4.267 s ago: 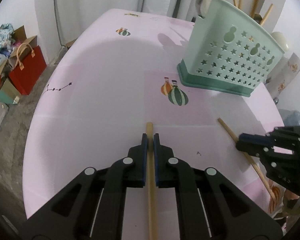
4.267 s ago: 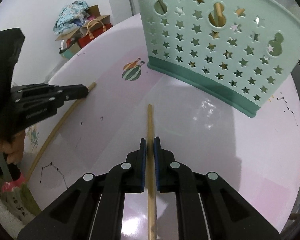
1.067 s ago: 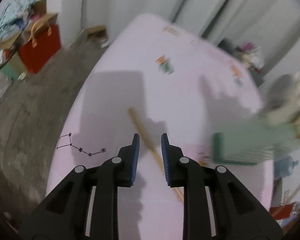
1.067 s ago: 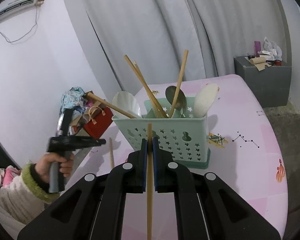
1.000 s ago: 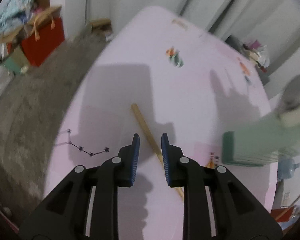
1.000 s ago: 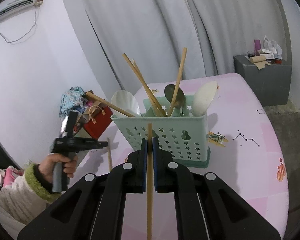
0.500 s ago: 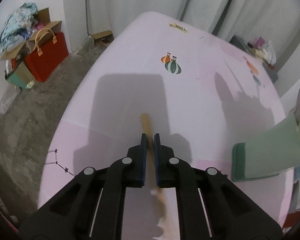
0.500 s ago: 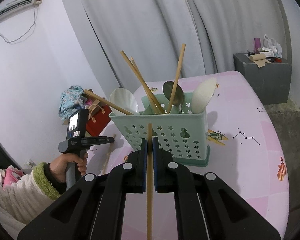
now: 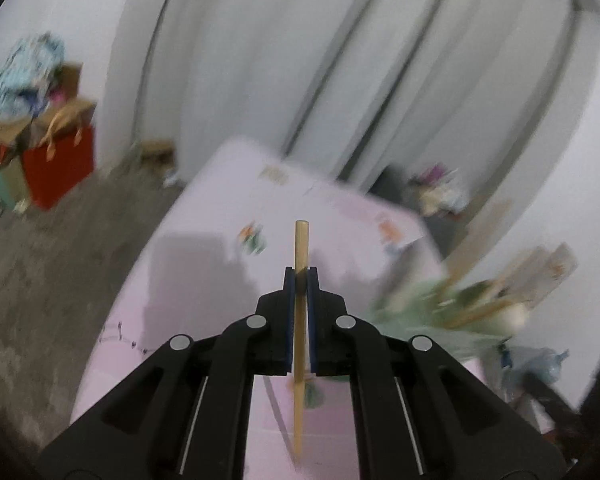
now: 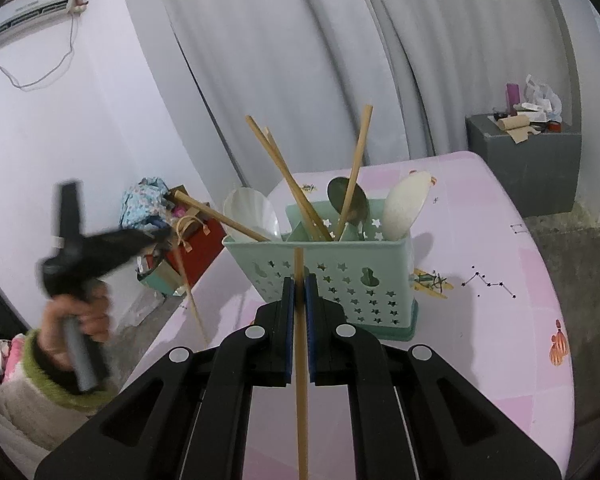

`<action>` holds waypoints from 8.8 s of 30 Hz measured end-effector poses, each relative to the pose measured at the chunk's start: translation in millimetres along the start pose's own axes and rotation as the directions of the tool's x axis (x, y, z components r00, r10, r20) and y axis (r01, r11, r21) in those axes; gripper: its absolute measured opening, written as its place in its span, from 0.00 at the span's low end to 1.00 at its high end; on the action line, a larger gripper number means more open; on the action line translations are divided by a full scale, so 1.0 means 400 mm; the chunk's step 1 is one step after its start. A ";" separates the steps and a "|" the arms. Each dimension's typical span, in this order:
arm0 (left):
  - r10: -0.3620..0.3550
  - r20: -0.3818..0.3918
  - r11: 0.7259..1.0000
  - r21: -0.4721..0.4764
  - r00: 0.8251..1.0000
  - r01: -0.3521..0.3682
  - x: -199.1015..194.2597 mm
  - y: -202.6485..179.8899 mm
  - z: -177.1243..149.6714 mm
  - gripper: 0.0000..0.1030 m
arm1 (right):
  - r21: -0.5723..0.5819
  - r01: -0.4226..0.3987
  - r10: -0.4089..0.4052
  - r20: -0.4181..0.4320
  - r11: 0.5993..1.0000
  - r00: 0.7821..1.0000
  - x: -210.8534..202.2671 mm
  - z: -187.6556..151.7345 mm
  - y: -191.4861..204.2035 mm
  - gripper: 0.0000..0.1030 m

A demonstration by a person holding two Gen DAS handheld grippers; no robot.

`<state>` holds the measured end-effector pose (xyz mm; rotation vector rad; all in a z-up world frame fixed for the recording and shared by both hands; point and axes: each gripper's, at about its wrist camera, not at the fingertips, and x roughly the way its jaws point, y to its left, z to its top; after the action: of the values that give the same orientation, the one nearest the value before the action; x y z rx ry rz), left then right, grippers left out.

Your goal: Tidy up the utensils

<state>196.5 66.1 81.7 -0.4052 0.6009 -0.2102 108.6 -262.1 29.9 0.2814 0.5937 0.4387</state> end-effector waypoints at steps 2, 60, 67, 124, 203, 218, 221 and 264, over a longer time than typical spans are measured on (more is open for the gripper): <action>-0.064 0.071 0.998 0.034 0.995 0.062 -0.072 -0.046 0.024 0.03 | 0.004 -0.002 0.002 0.013 1.000 1.000 -0.008 0.004 -0.003 0.05; 0.255 -0.409 0.955 0.251 0.876 -0.161 0.441 0.088 -0.116 0.21 | 0.013 -0.004 0.005 -0.040 1.000 0.999 0.025 -0.002 -0.003 0.06; 0.248 -0.380 0.966 0.163 0.891 -0.199 0.423 0.114 -0.116 0.04 | 0.010 -0.009 0.010 -0.030 1.000 0.999 0.011 -0.002 0.007 0.06; -0.104 0.525 0.989 0.140 0.845 0.035 0.178 -0.463 0.121 0.04 | 0.078 -0.060 0.059 0.016 0.995 0.998 -0.003 0.003 -0.057 0.06; -0.102 0.012 0.979 0.178 0.995 0.099 -0.083 -0.050 -0.290 0.82 | -0.175 0.116 -0.062 0.284 0.978 0.957 0.079 0.352 0.139 0.06; -0.019 0.026 0.976 0.215 0.999 0.012 -0.122 -0.084 -0.279 0.86 | -0.002 0.058 -0.057 0.159 0.998 0.986 0.031 0.182 0.027 0.32; 0.019 0.021 0.971 0.237 1.000 -0.023 -0.131 -0.111 -0.282 0.88 | 0.017 0.066 -0.068 0.138 0.998 0.988 -0.007 0.130 0.031 0.44; 0.418 0.063 0.859 0.296 0.906 -0.417 -0.170 -0.231 -0.352 0.92 | -0.032 0.598 -0.595 0.065 0.801 0.801 -0.101 -0.217 0.071 0.94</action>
<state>52.2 -39.7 50.0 0.0315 0.6342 0.1160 18.3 -245.2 -9.1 0.0434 0.5855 -0.1699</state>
